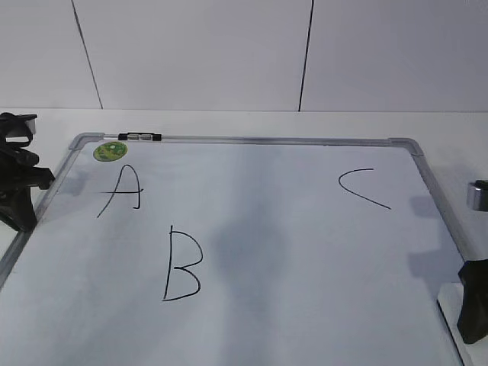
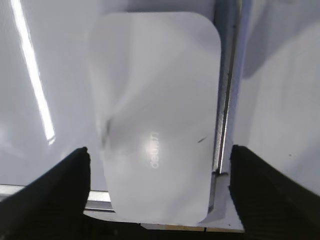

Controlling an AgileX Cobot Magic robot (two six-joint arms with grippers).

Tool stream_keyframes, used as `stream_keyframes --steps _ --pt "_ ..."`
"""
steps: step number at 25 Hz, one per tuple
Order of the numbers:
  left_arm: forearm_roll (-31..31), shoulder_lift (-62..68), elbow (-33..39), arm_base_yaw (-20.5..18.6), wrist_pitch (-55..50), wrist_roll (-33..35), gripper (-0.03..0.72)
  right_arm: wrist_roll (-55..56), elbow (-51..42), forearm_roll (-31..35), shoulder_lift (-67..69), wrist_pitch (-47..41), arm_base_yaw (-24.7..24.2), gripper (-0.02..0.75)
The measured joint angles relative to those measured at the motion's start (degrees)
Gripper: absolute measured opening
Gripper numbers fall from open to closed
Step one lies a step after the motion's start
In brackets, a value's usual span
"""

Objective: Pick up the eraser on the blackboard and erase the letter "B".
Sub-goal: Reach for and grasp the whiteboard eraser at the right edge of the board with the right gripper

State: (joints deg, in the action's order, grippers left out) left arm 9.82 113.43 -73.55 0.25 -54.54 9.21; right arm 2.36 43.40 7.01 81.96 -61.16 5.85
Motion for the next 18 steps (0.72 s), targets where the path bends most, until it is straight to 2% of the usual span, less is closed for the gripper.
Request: stream_keyframes --steps 18 --pt "0.00 0.00 0.00 0.00 0.00 0.00 0.021 0.20 0.43 1.06 6.65 2.56 0.00 0.680"
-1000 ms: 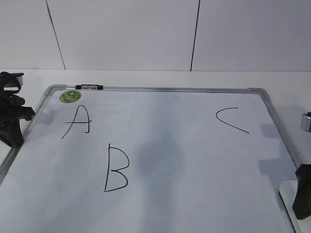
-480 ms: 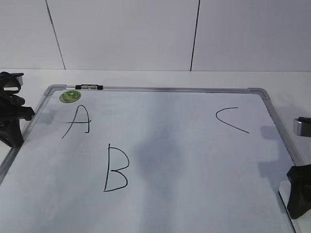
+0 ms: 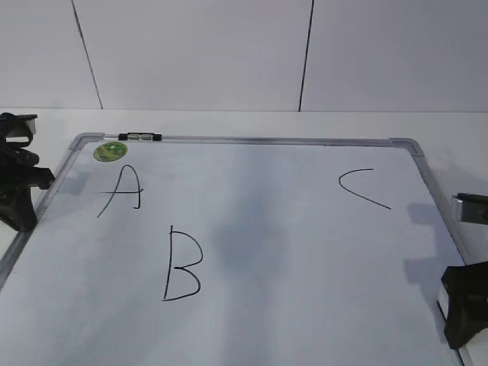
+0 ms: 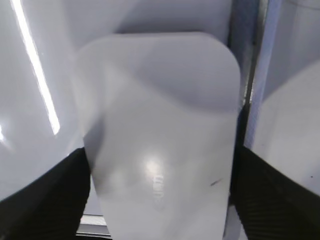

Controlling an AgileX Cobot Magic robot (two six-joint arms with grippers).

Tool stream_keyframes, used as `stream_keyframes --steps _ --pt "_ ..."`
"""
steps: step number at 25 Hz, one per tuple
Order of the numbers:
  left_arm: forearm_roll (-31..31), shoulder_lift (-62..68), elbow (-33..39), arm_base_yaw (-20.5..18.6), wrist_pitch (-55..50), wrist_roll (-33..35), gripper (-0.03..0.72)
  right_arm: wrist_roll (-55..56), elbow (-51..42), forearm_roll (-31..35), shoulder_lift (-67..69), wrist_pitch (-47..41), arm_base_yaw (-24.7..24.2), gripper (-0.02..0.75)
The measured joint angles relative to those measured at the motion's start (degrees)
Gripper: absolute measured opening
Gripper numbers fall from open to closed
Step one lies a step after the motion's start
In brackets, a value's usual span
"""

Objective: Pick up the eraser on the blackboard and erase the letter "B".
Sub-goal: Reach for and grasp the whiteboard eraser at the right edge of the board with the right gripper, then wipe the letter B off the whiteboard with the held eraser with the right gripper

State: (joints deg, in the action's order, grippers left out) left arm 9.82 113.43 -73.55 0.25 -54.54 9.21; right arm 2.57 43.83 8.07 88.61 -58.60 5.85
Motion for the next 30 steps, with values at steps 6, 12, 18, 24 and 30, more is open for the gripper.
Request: stream_keyframes --steps 6,12,18,24,30 --pt "0.00 0.00 0.00 0.00 0.00 0.00 0.021 0.00 0.00 0.34 0.29 0.13 0.00 0.677" --pt "0.00 0.00 0.00 0.00 0.00 0.00 0.021 0.02 0.00 0.44 0.29 0.13 0.00 0.669" --pt "0.00 0.00 0.00 0.00 0.00 0.00 0.021 0.02 0.10 0.33 0.29 0.13 0.00 0.608" --pt "0.00 0.00 0.00 0.00 0.00 0.00 0.021 0.02 0.10 0.12 0.29 0.13 0.09 0.563" --pt "0.00 0.00 0.00 0.00 0.00 0.00 0.021 0.02 0.21 0.12 0.29 0.13 0.09 0.562"
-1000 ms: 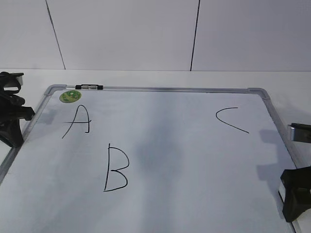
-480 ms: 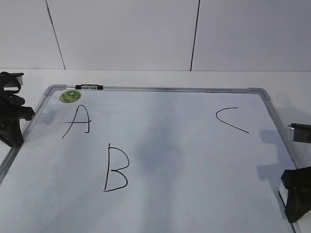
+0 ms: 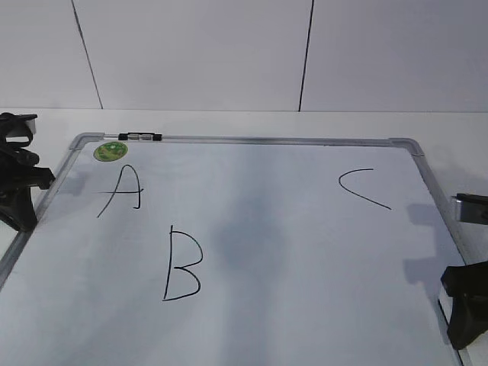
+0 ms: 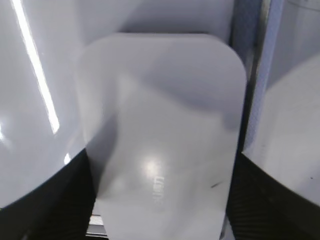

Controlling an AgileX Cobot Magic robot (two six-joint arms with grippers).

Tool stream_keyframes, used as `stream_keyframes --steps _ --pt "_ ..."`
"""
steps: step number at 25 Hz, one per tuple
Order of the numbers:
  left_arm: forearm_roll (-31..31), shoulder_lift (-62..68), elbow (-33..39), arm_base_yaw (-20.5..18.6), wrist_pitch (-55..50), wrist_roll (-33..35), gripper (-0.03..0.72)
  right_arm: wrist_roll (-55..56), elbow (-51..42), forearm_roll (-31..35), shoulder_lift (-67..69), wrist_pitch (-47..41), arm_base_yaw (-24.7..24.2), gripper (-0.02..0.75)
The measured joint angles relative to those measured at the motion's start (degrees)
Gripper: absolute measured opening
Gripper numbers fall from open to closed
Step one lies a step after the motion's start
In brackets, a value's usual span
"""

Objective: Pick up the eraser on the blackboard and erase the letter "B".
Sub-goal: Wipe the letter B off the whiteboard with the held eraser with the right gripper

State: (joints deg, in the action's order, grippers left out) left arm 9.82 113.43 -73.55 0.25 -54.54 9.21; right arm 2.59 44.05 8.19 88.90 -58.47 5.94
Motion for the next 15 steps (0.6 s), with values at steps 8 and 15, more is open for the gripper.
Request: stream_keyframes --steps 8,15 --pt "0.00 0.00 0.00 0.00 0.10 0.00 0.021 0.00 0.11 0.00 0.00 -0.69 0.00 0.561" --pt "0.00 0.00 0.00 0.00 0.10 0.00 0.021 -0.62 1.24 -0.24 0.13 -3.87 0.00 0.560"
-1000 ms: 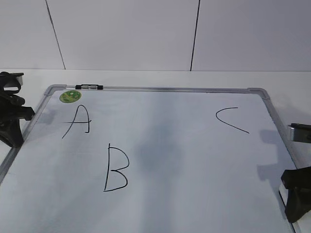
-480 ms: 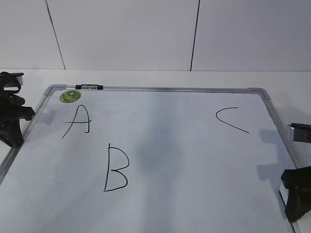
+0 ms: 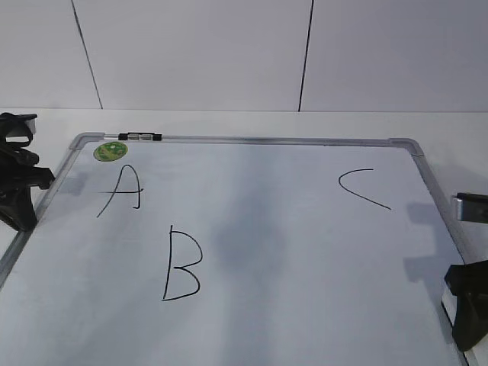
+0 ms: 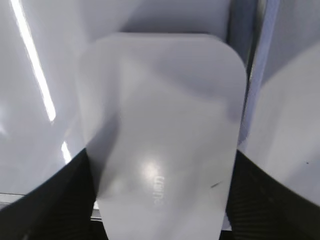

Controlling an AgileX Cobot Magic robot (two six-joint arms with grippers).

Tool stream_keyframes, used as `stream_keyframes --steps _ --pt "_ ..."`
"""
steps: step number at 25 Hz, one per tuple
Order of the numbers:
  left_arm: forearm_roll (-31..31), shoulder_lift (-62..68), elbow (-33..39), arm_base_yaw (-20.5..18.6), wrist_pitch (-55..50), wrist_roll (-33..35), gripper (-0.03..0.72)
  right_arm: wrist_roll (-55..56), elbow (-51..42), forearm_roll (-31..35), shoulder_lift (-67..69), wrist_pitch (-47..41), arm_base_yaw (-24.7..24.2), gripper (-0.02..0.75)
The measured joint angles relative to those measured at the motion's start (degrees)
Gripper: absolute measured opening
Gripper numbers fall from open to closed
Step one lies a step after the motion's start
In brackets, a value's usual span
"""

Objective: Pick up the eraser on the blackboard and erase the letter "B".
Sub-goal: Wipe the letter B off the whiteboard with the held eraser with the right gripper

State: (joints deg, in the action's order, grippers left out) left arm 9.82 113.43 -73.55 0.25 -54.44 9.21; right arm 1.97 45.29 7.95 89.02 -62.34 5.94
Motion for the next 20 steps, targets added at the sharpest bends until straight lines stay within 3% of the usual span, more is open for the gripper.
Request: stream_keyframes --steps 10,20 --pt "0.00 0.00 0.00 0.00 0.00 0.00 0.021 -0.13 9.79 0.77 0.00 -3.86 1.22 0.560" --pt "0.00 0.00 0.00 0.00 0.00 0.00 0.021 6.24 24.82 0.18 7.56 -1.80 21.11 0.560"
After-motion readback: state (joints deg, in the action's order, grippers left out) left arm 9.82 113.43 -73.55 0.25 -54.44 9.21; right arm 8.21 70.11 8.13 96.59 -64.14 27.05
